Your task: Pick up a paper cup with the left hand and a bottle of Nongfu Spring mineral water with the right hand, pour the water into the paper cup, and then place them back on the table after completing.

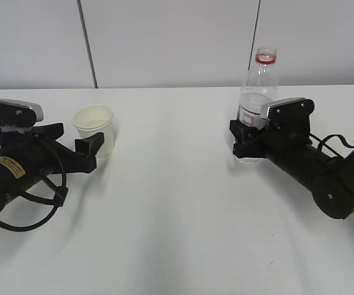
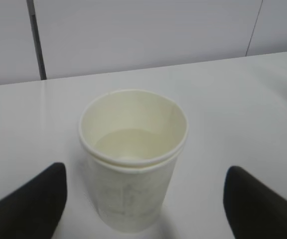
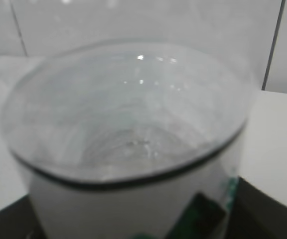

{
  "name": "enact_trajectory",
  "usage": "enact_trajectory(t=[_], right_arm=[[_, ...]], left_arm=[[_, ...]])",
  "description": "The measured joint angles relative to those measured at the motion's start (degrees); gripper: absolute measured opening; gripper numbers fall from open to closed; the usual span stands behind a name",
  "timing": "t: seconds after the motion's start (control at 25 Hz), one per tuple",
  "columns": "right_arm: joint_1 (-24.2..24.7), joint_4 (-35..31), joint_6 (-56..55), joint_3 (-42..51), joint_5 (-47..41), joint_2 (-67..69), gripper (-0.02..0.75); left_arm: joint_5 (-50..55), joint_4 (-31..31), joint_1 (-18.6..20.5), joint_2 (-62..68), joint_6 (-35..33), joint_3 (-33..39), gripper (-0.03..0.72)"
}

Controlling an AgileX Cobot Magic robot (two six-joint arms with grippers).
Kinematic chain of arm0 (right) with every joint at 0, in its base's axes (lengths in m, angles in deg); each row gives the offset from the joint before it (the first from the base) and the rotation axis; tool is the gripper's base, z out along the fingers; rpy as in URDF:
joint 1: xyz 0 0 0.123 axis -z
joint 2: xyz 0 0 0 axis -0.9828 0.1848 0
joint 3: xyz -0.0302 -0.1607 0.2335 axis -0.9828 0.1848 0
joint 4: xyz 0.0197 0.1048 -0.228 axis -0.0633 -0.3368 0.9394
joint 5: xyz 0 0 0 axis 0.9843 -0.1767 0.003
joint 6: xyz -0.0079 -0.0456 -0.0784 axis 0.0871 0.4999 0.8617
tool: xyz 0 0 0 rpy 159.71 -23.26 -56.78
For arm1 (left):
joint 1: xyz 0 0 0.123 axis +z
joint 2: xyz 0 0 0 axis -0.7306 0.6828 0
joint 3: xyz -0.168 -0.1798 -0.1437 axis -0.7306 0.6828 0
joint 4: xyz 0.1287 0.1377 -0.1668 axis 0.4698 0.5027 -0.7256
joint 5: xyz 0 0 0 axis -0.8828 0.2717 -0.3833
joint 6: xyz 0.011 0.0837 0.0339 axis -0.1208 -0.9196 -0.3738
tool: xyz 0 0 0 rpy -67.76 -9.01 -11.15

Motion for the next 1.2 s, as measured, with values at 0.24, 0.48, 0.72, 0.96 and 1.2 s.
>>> enact_trajectory(t=[0.24, 0.48, 0.72, 0.96, 1.2], right_arm=[[0.0, -0.1, 0.0, 0.0, 1.3, 1.1, 0.457], [0.0, -0.1, 0.0, 0.0, 1.6, 1.1, 0.457], [0.0, -0.1, 0.0, 0.4, 2.2, 1.1, 0.457], [0.0, 1.6, 0.0, 0.5, 2.2, 1.1, 0.519], [0.0, 3.5, -2.1, 2.4, 2.3, 1.1, 0.633]], left_arm=[[0.0, 0.0, 0.0, 0.0, 0.0, 0.0, 0.587], [0.0, 0.0, 0.0, 0.0, 0.0, 0.0, 0.587], [0.0, 0.0, 0.0, 0.0, 0.0, 0.0, 0.587], [0.0, 0.0, 0.0, 0.0, 0.0, 0.0, 0.587], [0.0, 0.0, 0.0, 0.0, 0.0, 0.0, 0.587]])
